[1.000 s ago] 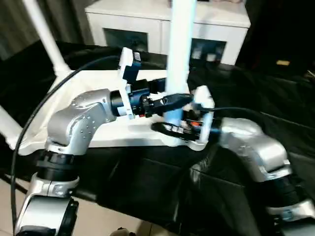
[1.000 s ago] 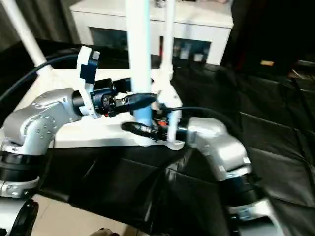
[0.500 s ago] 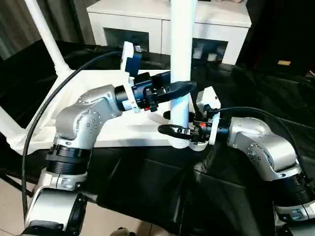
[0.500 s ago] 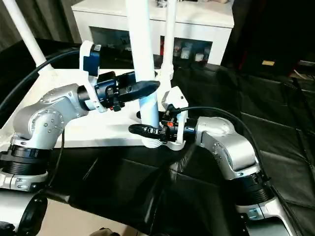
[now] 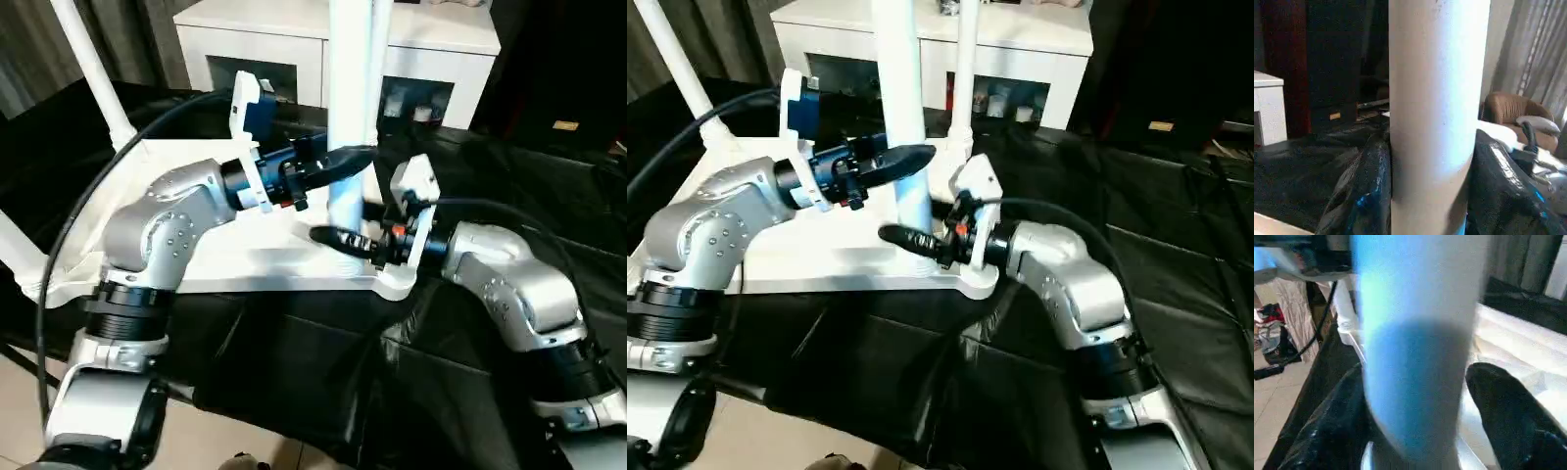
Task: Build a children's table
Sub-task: Insert table leg to table base
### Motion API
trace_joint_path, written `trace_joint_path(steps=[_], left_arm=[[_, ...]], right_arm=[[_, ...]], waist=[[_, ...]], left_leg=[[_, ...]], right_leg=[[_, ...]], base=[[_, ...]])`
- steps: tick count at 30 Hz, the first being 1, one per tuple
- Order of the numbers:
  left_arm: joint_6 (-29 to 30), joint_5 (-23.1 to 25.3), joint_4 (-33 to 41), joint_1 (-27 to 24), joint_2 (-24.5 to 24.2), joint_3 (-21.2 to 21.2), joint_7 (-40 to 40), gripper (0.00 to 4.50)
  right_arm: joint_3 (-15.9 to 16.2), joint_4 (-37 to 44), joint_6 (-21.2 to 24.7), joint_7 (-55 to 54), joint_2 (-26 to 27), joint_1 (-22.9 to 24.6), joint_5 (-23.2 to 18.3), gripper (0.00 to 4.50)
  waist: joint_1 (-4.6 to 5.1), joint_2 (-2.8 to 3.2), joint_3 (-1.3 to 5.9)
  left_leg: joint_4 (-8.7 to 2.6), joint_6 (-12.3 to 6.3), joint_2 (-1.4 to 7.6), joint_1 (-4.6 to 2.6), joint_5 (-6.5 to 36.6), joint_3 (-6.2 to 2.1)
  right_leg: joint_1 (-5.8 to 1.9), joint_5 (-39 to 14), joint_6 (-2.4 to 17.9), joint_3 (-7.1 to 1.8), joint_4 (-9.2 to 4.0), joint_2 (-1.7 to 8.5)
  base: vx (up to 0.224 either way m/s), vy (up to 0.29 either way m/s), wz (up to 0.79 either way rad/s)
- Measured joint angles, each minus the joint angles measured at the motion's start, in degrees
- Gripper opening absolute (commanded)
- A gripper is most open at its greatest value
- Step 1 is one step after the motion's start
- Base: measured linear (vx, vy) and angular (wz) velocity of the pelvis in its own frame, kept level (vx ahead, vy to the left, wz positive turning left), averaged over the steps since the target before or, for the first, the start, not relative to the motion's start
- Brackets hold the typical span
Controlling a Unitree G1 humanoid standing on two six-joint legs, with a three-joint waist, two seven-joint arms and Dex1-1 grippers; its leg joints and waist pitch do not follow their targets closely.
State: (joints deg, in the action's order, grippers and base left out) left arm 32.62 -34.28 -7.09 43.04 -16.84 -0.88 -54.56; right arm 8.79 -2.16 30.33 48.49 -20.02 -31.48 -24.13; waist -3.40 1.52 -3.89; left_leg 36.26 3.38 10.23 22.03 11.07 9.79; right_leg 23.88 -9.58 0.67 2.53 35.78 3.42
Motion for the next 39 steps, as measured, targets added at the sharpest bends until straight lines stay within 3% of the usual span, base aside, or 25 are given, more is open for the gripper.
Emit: trace_joint_path(steps=[7, 24, 25, 34, 36, 39], left_arm=[[-0.2, 0.3, 0.0, 0.0, -0.5, -1.1, -1.5, 1.85], [-0.7, 1.6, 0.0, 0.0, -0.8, -4.0, -4.2, 1.85], [-0.7, 1.7, 0.0, 0.0, -0.7, -4.0, -4.2, 1.85], [-1.0, 2.0, 0.0, 0.0, -0.8, -4.1, -4.8, 1.85], [-1.0, 2.0, 0.0, 0.0, -0.9, -4.1, -4.9, 1.85], [-1.0, 2.0, 0.0, 0.0, -0.9, -4.0, -5.0, 1.85]], right_arm=[[0.1, 1.4, 4.3, 3.9, -3.5, -0.2, -1.1, 3.47], [1.2, 1.6, 7.9, 5.7, -3.2, -1.4, -2.3, 3.47], [1.2, 1.6, 7.9, 5.7, -3.2, -1.6, -2.3, 3.18], [1.2, 1.7, 8.2, 5.9, -3.2, -1.7, -2.4, 2.6], [1.2, 1.7, 8.2, 6.0, -3.2, -1.7, -2.4, 2.23], [1.4, 1.9, 8.3, 6.6, -3.2, -1.7, -2.3, 2.2]], waist=[[-0.01, -0.01, 0.0], [0.0, -0.02, 0.0], [-0.01, -0.02, 0.0], [0.0, -0.02, 0.0], [-0.01, -0.02, 0.0], [-0.01, -0.02, 0.0]], left_leg=[[0.0, -0.02, 0.0, 0.02, 0.0, 0.01], [0.0, -0.01, 0.0, 0.01, 0.0, 0.01], [0.0, -0.01, 0.0, 0.01, 0.0, 0.01], [0.0, -0.01, 0.0, 0.0, 0.0, 0.01], [0.0, -0.01, 0.0, 0.0, 0.0, 0.01], [0.0, -0.01, 0.0, 0.0, 0.0, 0.01]], right_leg=[[0.0, 0.0, 0.0, -0.01, -0.06, 0.0], [0.01, 0.0, 0.0, 0.0, -0.01, 0.0], [0.01, 0.0, 0.0, 0.0, 0.0, 0.0], [0.0, 0.0, 0.0, -0.01, 0.0, 0.0], [0.0, 0.0, 0.0, -0.01, 0.0, 0.0], [0.01, 0.0, 0.0, -0.01, 0.0, 0.0]], base=[[0.0, 0.0, 0.0], [0.0, 0.0, 0.0], [0.0, 0.0, 0.0], [0.0, 0.0, 0.0], [0.0, 0.0, 0.0], [0.0, 0.0, 0.0]])
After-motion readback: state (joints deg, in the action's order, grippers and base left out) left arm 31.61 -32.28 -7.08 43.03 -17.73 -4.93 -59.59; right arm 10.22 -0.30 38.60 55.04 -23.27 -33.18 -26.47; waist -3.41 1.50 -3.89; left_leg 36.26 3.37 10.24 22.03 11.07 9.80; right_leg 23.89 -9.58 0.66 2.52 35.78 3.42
